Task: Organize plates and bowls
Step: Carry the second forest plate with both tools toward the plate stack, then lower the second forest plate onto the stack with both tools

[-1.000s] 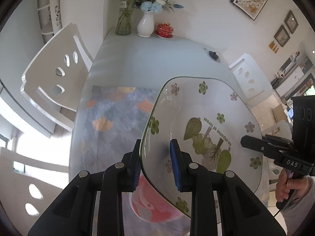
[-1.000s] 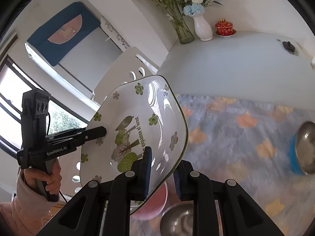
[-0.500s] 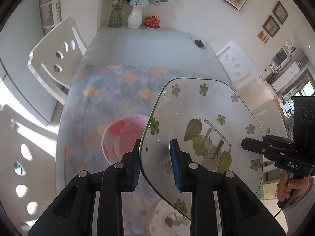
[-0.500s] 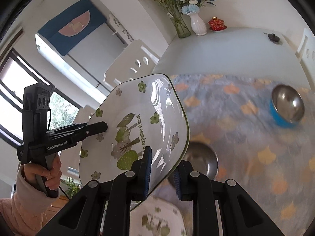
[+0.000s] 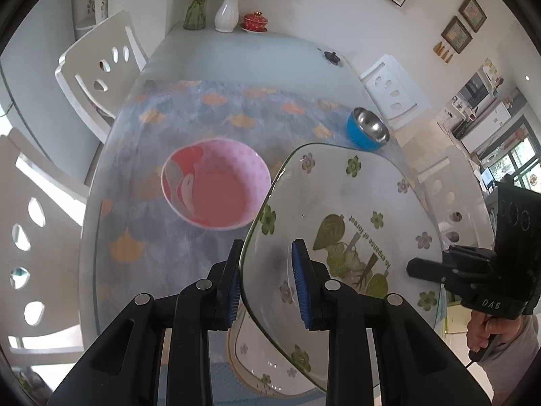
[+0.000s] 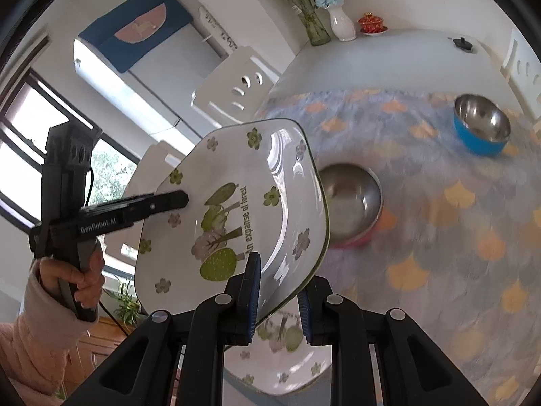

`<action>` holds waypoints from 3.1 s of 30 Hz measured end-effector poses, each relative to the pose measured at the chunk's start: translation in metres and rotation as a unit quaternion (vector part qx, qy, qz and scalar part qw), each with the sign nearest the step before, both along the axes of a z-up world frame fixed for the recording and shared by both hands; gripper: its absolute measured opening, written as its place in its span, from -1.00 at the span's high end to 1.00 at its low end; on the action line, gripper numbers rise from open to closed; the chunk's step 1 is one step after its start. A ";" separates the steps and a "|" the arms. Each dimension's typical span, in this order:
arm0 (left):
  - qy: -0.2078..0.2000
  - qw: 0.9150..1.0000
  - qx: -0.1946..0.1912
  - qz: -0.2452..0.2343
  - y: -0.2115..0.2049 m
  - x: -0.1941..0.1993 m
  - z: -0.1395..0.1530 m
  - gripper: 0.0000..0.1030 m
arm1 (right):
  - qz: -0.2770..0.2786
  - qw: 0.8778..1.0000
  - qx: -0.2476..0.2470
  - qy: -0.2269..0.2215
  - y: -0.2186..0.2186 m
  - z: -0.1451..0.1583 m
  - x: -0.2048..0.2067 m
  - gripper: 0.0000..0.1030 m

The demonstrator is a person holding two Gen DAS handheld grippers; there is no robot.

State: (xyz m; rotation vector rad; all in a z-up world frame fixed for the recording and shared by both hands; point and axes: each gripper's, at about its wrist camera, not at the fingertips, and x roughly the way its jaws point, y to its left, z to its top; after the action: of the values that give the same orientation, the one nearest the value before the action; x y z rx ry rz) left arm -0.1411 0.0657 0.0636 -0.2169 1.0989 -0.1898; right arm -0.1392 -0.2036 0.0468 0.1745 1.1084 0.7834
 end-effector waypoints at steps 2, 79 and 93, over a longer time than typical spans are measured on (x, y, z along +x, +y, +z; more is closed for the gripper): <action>-0.002 1.000 -0.002 -0.002 -0.001 -0.009 -0.004 0.54 | 0.004 1.000 -0.001 0.002 -0.001 -0.008 -0.010 0.60; 0.109 0.994 0.013 -0.003 -0.010 -0.077 -0.116 0.54 | -0.057 0.990 -0.051 0.122 0.006 -0.122 -0.076 0.60; 0.101 0.994 0.026 -0.024 -0.013 -0.076 -0.115 0.52 | -0.089 0.985 -0.072 0.131 0.003 -0.119 -0.077 0.60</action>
State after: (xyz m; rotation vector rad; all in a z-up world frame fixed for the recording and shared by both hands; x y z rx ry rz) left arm -0.2166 0.0528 -0.0510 -0.1660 1.3099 -0.1846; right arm -0.2164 -0.2005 -0.0717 0.2562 1.3736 0.5274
